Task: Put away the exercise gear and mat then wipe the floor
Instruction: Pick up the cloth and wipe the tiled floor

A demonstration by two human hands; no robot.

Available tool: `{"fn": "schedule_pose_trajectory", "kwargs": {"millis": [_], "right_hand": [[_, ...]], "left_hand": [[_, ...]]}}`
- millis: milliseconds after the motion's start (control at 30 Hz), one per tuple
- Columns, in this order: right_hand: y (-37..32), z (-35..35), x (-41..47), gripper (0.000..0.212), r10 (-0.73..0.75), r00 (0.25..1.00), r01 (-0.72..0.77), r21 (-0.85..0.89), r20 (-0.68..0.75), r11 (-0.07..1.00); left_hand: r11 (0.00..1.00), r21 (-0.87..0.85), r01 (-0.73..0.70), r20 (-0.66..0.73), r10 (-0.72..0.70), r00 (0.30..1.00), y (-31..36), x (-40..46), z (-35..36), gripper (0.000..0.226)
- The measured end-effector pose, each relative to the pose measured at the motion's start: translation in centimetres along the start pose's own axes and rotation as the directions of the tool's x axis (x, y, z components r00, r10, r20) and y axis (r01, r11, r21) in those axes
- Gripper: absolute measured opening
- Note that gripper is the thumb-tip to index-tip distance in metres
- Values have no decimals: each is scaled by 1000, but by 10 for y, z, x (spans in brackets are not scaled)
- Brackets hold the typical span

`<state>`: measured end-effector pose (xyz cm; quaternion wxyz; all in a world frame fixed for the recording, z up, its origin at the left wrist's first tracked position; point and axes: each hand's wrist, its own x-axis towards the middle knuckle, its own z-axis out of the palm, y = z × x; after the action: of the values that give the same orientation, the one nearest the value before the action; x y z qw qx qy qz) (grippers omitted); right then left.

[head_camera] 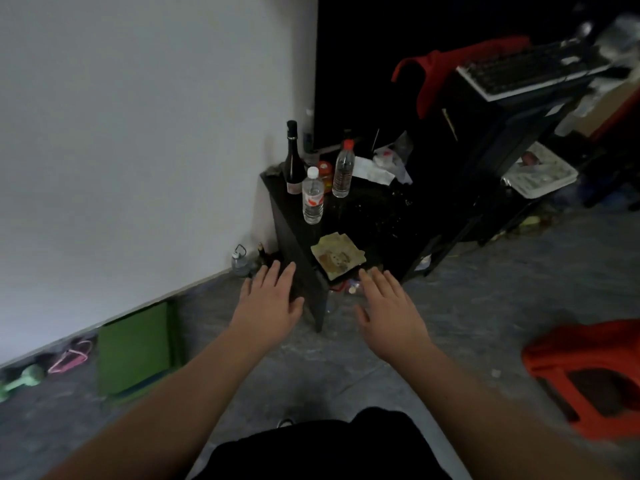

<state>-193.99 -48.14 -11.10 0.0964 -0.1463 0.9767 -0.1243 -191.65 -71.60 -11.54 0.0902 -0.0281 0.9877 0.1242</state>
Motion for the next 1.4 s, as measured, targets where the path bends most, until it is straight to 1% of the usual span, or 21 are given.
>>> {"fn": "schedule_pose_trajectory", "kwargs": {"millis": [100, 167, 233, 333, 400, 500, 600, 667, 700, 800, 867, 933, 967, 1000, 1067, 1133, 1200, 1300, 1333, 1400], "right_hand": [[29, 15, 60, 68, -6, 999, 7, -19, 53, 1000], [49, 29, 105, 69, -36, 993, 41, -39, 109, 998], [64, 47, 152, 71, -84, 984, 91, -39, 160, 995], [81, 81, 215, 78, -191, 946, 208, -37, 260, 977], [89, 101, 247, 83, -294, 897, 336, -74, 330, 939], [94, 126, 294, 94, -466, 768, 567, -130, 440, 813], [100, 149, 328, 105, -494, 664, 673, -160, 560, 723], [104, 160, 336, 105, -492, 622, 702, -153, 609, 696], [106, 162, 336, 104, -495, 614, 709, -155, 614, 688], [107, 163, 334, 102, -495, 628, 701, -162, 600, 694], [104, 158, 335, 89, -500, 635, 682, -124, 589, 721], [94, 147, 336, 74, -513, 660, 630, -33, 549, 776], [86, 140, 334, 70, -527, 670, 605, 27, 523, 796], [79, 134, 331, 69, -556, 673, 599, 83, 487, 797], [63, 119, 318, 67, -646, 655, 644, 158, 392, 748], [42, 104, 298, 66, -736, 596, 707, 225, 319, 670], [19, 88, 272, 66, -819, 508, 773, 279, 266, 570], [-19, 73, 229, 69, -905, 370, 848, 321, 207, 421], [-33, 70, 212, 71, -928, 315, 871, 328, 200, 366], [-62, 65, 173, 72, -961, 195, 907, 337, 195, 253]], "left_hand": [[999, -10, 32, 94, -31, 995, 2, 61, 27, 67], [999, -20, 50, 128, -47, 991, 2, 100, 52, 68], [997, -17, 82, 157, -78, 984, 6, 135, 76, 68], [984, -37, 177, 200, -166, 966, 18, 171, 105, 66], [965, -55, 256, 233, -237, 943, 25, 185, 121, 66], [925, -56, 376, 282, -346, 895, 25, 195, 139, 67], [895, -53, 444, 312, -407, 858, 21, 199, 149, 68], [871, -45, 489, 311, -453, 836, 19, 197, 153, 69], [857, -46, 513, 315, -475, 822, 18, 195, 154, 69], [820, -52, 569, 322, -526, 787, 22, 190, 156, 70], [802, -66, 593, 317, -547, 775, 27, 186, 155, 69], [778, -88, 622, 294, -576, 763, 30, 178, 152, 69], [761, -99, 641, 273, -599, 753, 31, 172, 148, 69], [742, -111, 662, 253, -623, 740, 32, 165, 143, 68], [697, -135, 704, 213, -674, 707, 33, 145, 131, 68], [643, -157, 750, 177, -729, 662, 33, 119, 116, 68], [585, -179, 791, 128, -784, 608, 33, 85, 100, 68], [496, -216, 841, 56, -853, 518, 37, 21, 77, 68], [458, -234, 858, 32, -878, 477, 39, -5, 70, 68], [359, -286, 888, -8, -928, 373, 47, -61, 59, 68]]}}
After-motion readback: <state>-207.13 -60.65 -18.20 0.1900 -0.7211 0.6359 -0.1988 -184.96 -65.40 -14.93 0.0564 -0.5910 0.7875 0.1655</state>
